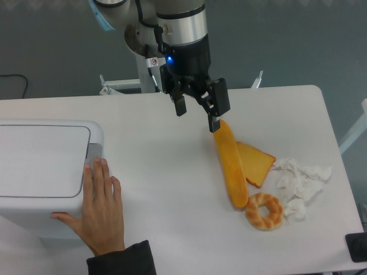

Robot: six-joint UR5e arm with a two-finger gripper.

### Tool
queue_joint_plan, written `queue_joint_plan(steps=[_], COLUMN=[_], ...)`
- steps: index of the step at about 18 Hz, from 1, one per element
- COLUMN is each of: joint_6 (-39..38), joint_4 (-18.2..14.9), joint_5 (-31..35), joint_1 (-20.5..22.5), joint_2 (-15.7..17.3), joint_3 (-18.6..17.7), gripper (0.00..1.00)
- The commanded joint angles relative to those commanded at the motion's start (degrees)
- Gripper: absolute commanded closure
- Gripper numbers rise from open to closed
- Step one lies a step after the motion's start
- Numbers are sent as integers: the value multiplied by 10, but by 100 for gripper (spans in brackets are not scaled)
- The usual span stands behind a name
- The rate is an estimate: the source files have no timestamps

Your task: Close the trash can

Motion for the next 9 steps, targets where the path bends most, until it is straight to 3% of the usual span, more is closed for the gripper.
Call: queue_joint_plan(steps=[4,9], joint_6=[-17,-44], joint_4=[0,3], joint_5=[-6,-63], joint_1=[-1,4], joint_2=[-1,-1], joint_3=[-1,-3], gripper=[0,0])
